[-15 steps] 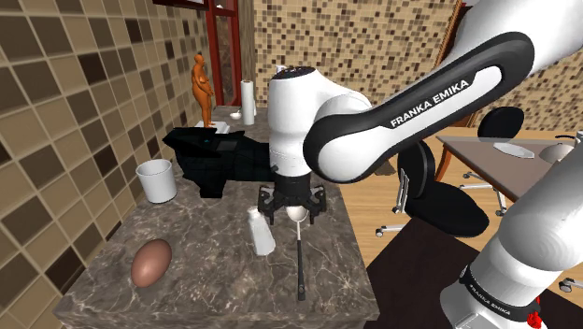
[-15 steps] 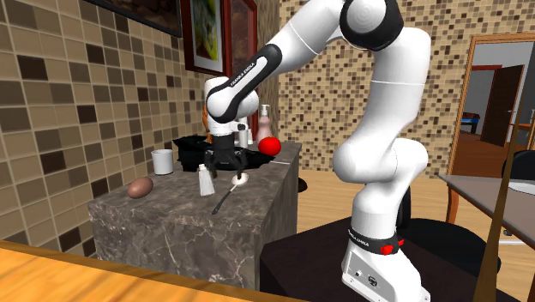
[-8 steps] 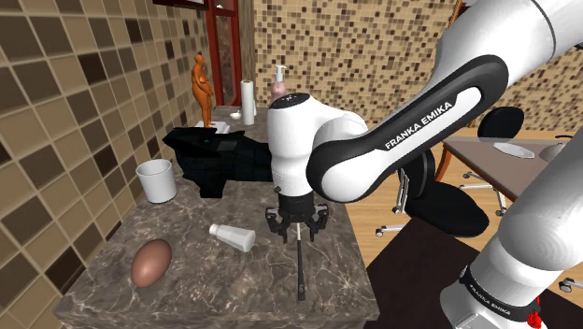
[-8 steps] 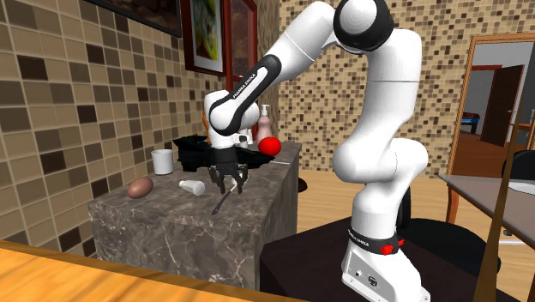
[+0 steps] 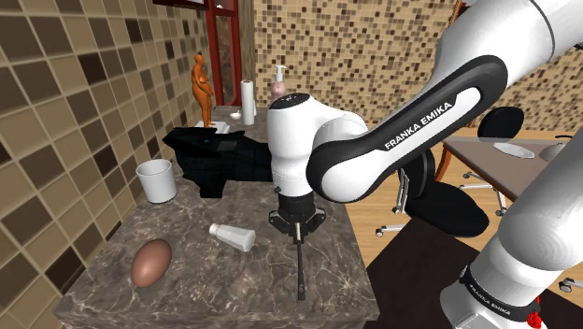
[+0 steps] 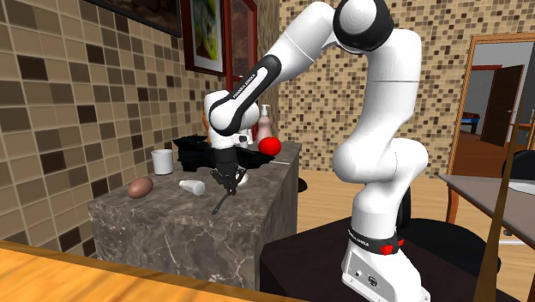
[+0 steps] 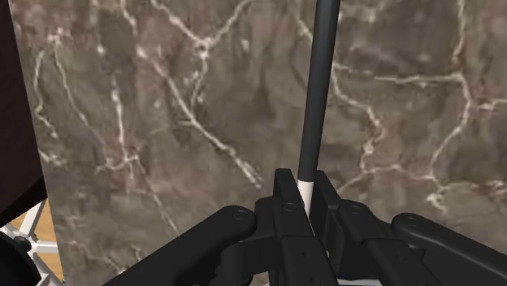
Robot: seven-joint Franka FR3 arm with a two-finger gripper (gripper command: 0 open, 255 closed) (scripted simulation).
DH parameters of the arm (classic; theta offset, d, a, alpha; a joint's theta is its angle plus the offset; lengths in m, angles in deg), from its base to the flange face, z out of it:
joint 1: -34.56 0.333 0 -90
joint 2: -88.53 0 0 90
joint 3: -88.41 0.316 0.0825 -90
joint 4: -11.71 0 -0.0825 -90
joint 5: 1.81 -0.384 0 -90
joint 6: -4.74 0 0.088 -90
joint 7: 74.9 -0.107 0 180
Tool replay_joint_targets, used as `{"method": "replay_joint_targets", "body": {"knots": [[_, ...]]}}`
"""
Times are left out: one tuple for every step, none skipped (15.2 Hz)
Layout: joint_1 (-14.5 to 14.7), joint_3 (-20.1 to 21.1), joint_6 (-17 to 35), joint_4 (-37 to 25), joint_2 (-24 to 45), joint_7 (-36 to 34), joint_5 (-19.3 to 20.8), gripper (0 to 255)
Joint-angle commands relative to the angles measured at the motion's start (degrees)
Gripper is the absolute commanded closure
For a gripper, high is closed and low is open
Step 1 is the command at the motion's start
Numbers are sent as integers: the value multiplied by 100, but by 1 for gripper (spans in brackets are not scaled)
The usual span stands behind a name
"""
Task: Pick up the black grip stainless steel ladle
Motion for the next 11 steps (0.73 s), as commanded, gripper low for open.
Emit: {"method": "replay_joint_targets", "body": {"knots": [[1, -1, 4, 8, -5, 6, -6, 255], [6, -10, -76, -19, -85, 66, -82, 255], [12, -22, -156, -48, -162, 123, -153, 255], [20, -35, -237, -78, -237, 177, -219, 255], [28, -51, -318, -109, -310, 228, -282, 255], [37, -68, -400, -142, -380, 277, -340, 255], [47, -87, -481, -176, -448, 322, -394, 255], [56, -107, -564, -212, -513, 365, -445, 255], [65, -127, -646, -248, -576, 406, -492, 255], [75, -148, -728, -286, -637, 444, -536, 255], [83, -168, -811, -326, -695, 481, -577, 255]]}}
